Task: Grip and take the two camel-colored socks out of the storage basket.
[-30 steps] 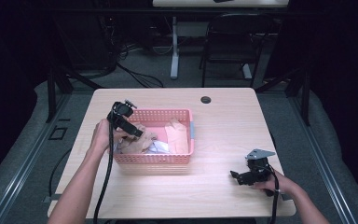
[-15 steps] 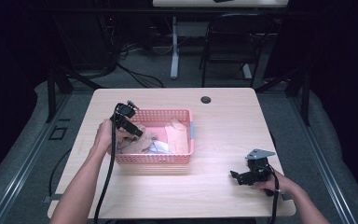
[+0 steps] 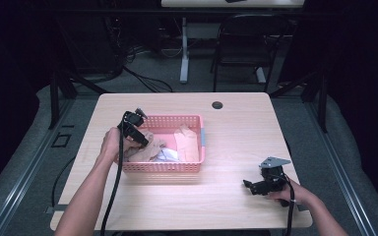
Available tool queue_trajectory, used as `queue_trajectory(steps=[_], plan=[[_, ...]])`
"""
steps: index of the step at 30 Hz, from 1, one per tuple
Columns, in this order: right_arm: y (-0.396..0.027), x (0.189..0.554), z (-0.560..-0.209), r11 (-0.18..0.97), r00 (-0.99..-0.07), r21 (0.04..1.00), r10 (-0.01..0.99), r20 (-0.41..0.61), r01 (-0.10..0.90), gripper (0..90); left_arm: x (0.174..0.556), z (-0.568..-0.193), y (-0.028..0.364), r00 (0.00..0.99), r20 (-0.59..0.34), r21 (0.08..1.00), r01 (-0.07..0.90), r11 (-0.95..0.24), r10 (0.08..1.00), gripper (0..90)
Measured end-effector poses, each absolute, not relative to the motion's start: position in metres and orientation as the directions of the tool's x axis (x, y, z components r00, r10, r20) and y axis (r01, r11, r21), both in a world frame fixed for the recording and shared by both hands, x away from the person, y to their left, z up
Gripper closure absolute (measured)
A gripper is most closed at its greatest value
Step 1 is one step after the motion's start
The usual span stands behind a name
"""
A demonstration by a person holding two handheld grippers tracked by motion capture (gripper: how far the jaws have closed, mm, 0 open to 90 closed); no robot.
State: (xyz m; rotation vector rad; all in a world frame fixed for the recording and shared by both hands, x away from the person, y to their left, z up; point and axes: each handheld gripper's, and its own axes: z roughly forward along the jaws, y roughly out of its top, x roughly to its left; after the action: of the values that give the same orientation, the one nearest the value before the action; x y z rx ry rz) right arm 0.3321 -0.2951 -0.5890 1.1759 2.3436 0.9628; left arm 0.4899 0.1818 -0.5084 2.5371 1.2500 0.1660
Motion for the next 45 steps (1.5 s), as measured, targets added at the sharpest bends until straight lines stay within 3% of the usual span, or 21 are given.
queue_trajectory(steps=[9, 13, 16, 34, 45], plan=[[-0.295, 0.332, -0.589, 0.425, -0.595, 0.704, 0.803, -0.005, 0.568, 0.0, 0.490, -0.513, 0.186, 0.592, -0.026, 0.284, 0.777, -0.562, 0.805, 60.4], [-0.295, 0.332, -0.589, 0.426, -0.595, 0.704, 0.803, -0.005, 0.568, 0.0, 0.489, -0.513, 0.185, 0.595, -0.012, 0.272, 0.775, -0.570, 0.804, 76.0], [-0.295, 0.332, -0.589, 0.425, -0.595, 0.704, 0.803, -0.005, 0.568, 0.0, 0.488, -0.513, 0.183, 0.602, -0.005, 0.265, 0.771, -0.579, 0.799, 82.2], [-0.295, 0.332, -0.589, 0.425, -0.595, 0.704, 0.803, -0.005, 0.569, 0.0, 0.481, -0.459, 0.193, 0.620, 0.014, 0.393, 0.718, -0.575, 0.784, 83.6], [-0.295, 0.332, -0.589, 0.424, -0.594, 0.704, 0.804, -0.005, 0.569, 0.0, 0.478, -0.435, 0.195, 0.637, 0.001, 0.420, 0.700, -0.578, 0.771, 83.4]])
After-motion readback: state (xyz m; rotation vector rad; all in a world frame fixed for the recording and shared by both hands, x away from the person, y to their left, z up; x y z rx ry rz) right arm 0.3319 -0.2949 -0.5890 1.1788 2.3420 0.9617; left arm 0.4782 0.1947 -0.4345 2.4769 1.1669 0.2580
